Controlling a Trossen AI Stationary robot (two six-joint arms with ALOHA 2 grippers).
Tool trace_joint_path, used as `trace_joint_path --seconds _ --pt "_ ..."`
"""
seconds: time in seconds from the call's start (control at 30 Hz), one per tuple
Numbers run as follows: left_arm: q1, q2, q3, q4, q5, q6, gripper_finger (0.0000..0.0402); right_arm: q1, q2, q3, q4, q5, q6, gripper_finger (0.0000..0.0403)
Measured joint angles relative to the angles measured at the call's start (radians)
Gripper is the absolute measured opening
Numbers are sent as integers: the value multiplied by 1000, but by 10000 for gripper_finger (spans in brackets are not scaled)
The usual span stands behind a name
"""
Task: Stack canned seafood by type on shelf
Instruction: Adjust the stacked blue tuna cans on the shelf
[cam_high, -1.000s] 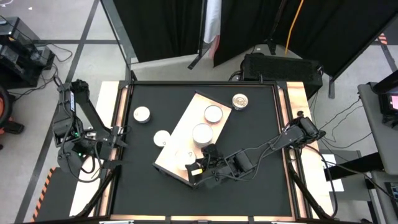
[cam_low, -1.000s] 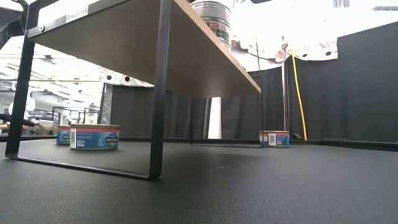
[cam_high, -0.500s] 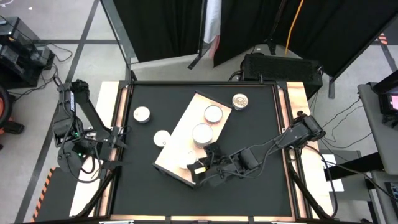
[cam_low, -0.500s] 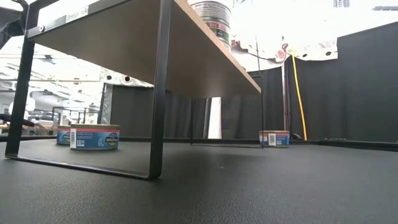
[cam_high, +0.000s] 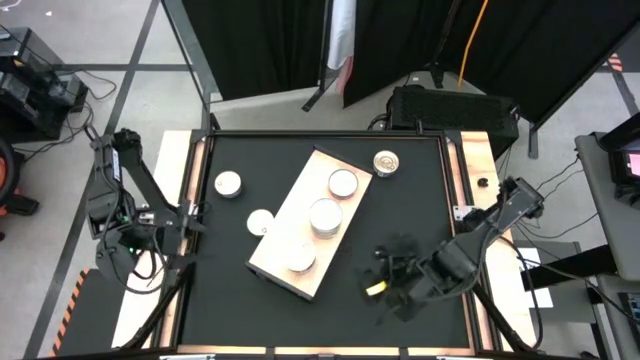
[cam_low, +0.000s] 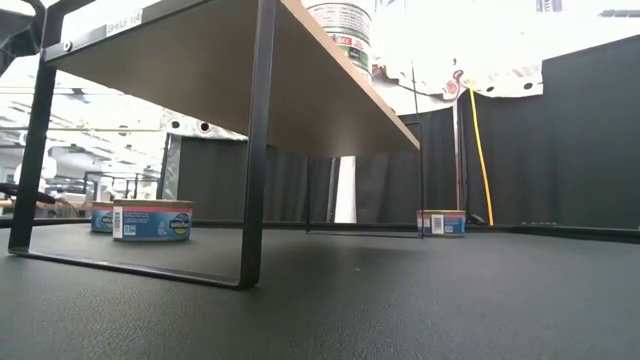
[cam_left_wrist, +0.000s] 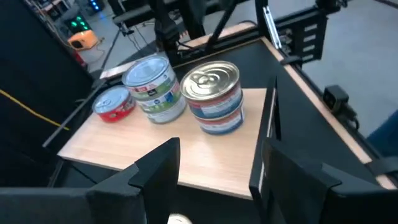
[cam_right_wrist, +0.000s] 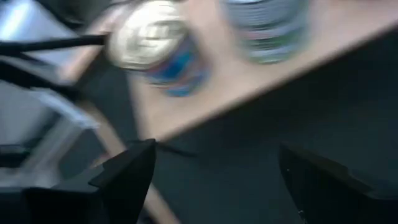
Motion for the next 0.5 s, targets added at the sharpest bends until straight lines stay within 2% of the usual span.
trace_joint_path --seconds 0.1,0.2,0.37,0.5 --pt "19 22 0 -4 30 36 231 31 8 -7 -195 90 70 320" --pt "52 58 0 5 39 63 231 45 26 -25 -305 128 161 314" --pt "132 124 -1 106 52 167 231 39 78 -29 -413 133 249 313" --pt "223 182 -1 143 73 252 231 10 136 -30 -469 128 233 313"
